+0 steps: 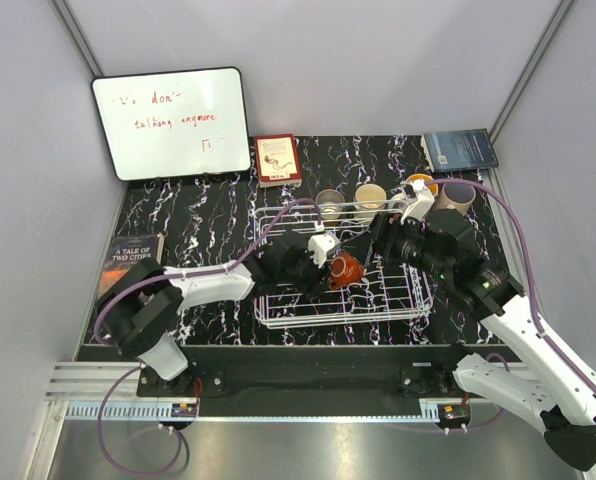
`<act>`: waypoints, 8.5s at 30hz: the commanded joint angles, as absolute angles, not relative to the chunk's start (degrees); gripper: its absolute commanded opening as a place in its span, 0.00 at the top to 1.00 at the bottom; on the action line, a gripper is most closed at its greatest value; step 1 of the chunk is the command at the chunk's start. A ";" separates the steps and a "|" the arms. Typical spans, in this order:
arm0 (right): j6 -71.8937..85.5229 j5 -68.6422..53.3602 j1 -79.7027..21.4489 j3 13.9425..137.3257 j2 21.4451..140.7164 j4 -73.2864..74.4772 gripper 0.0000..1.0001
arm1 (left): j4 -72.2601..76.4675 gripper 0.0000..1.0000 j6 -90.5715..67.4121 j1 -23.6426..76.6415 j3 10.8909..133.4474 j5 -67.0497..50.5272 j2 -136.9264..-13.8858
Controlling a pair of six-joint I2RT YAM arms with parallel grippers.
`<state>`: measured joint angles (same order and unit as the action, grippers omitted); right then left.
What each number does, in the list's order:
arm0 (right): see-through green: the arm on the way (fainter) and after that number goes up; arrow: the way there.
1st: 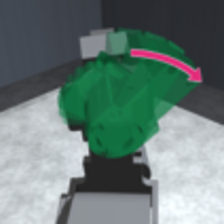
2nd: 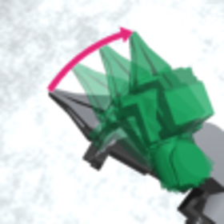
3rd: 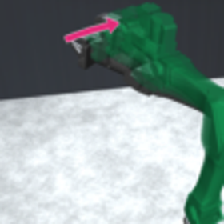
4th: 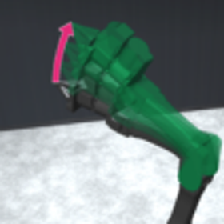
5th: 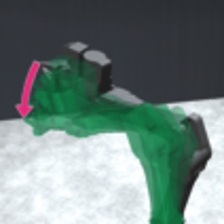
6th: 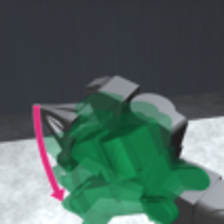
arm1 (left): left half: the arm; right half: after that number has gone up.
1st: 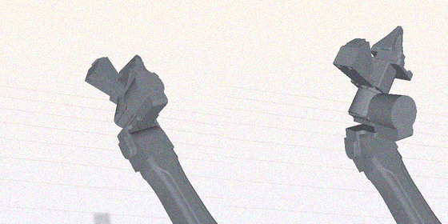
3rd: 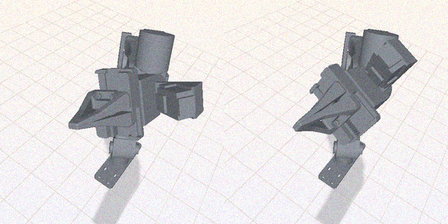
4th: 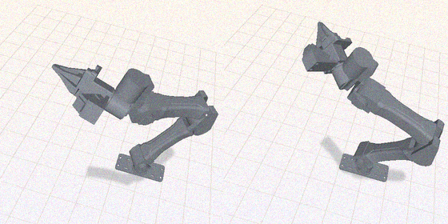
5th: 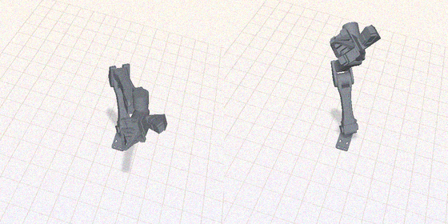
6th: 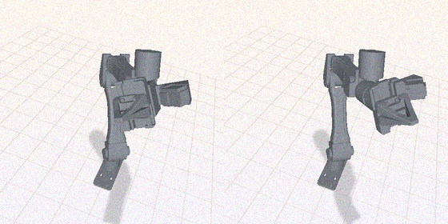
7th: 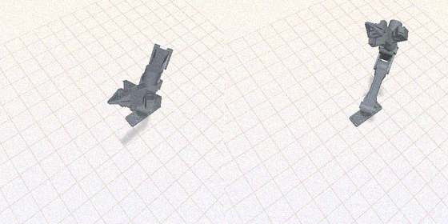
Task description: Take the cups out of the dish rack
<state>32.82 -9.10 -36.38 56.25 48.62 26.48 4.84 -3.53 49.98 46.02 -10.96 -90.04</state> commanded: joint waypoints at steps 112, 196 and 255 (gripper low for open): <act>37.00 -22.06 -36.65 65.92 64.59 7.65 0.29 | 95.45 1.00 -97.12 30.67 36.21 -53.35 -82.62; 25.93 0.17 -28.22 133.50 122.42 35.51 1.00 | -22.07 0.01 -23.99 41.13 56.34 0.53 -73.40; 31.99 -2.46 -15.82 157.68 152.40 49.49 1.00 | -25.40 0.01 -25.67 41.13 56.25 11.78 -67.94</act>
